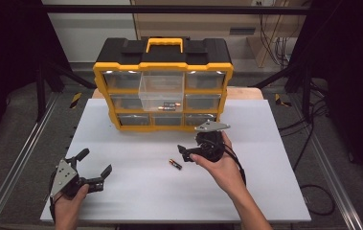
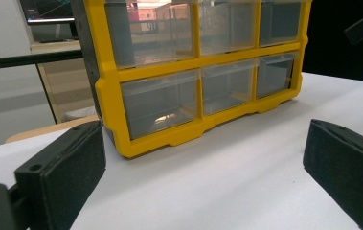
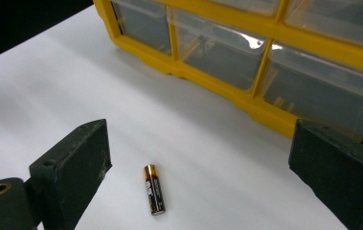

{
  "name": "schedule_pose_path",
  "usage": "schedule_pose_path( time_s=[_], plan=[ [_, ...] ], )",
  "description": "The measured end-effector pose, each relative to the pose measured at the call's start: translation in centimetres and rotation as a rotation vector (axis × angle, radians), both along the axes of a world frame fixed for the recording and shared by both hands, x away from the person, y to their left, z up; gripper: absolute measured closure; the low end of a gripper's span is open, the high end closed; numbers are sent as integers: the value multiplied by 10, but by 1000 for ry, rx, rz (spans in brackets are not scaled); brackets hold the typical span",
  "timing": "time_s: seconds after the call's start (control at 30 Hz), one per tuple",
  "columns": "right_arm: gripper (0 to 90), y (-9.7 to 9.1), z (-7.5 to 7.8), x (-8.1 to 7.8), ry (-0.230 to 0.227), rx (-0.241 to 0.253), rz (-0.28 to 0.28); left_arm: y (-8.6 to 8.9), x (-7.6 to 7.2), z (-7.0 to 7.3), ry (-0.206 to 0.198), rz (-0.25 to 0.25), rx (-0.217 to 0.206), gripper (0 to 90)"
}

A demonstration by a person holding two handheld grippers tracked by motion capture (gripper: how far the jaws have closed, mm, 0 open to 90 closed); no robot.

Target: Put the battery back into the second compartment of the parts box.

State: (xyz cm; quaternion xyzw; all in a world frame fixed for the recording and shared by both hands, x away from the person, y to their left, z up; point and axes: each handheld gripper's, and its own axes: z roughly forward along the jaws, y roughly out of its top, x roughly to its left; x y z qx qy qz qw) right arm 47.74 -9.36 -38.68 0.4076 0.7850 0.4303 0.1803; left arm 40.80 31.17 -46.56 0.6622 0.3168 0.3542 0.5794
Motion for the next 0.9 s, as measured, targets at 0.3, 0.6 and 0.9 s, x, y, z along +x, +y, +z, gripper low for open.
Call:
schedule_pose_path(
  time_s=[0.3, 0.6, 0.9],
  plan=[
    [89, 7, -19, 1, 30, -18, -1, 2, -1, 0, -3, 2, -8, 5],
    [116, 9, -34, 0, 68, -29, 11, -1, 0, 0, -1, -3, -3, 5],
    [130, 14, -47, 0, 107, -46, 25, 0, 0, 0, -1, -1, -6, 5]
  ],
)
